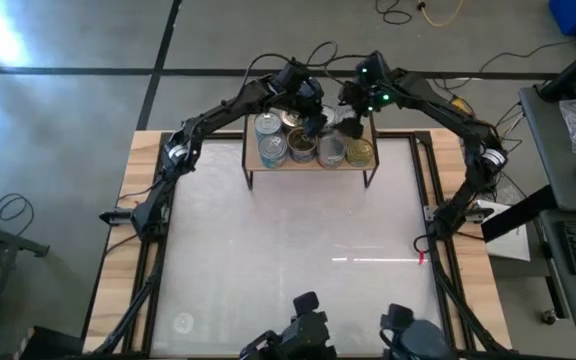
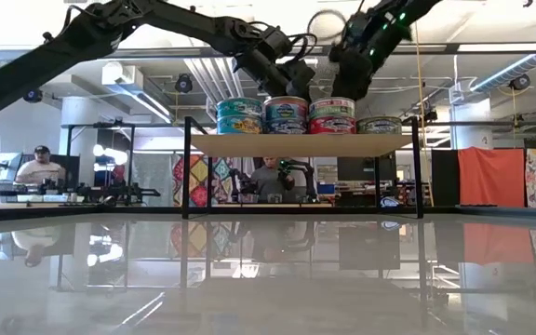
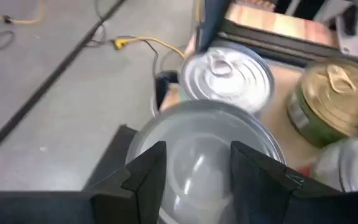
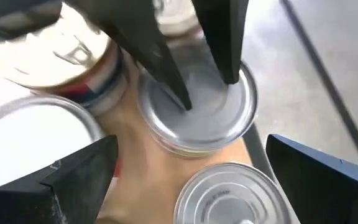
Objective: Stack canned seafood by type on shelf
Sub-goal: Stack the green tuna can on top of the red tuna can on the shelf, then return to Home Position
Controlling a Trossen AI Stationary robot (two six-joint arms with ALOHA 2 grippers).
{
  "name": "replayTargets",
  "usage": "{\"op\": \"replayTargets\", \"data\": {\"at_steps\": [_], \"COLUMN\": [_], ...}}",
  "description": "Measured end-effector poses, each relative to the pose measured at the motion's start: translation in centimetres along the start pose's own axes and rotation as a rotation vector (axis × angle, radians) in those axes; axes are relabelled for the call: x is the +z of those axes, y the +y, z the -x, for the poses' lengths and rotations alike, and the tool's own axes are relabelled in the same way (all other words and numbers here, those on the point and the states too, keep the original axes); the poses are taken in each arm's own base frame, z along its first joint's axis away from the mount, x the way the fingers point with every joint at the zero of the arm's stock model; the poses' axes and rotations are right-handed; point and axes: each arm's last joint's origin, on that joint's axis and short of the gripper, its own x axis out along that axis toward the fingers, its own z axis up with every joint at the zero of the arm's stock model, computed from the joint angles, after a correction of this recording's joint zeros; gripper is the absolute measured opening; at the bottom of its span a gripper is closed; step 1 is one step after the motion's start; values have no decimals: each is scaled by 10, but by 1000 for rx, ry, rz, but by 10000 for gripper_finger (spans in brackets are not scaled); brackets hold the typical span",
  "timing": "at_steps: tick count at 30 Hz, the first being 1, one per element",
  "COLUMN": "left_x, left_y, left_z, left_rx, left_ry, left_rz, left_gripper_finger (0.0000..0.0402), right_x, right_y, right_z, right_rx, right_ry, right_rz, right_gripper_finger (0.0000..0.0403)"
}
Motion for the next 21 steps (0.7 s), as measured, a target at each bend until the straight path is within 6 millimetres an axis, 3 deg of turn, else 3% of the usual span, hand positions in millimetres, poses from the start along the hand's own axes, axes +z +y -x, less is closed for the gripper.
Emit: {"op": "replayTargets", "data": {"at_steps": [4, 9, 15, 21], "left_x": [13, 36, 55, 49], "left_y": [-7, -28, -81, -143], "left_z": [12, 50, 91, 113], "left_rx": [-3, -86, -235, -371], "left_ry": [-73, -166, -225, -180], "left_rz": [12, 19, -39, -118], "left_gripper_finger": [164, 164, 158, 115], "right_x": [8, 16, 14, -9], "right_y": [12, 40, 88, 141], "right_z": [35, 64, 75, 76], "right_rx": [-9, 23, 101, 239], "right_ry": [-93, -215, -343, -492], "right_rz": [-67, -99, -72, -52], "right_gripper_finger": [400, 369, 245, 108]}}
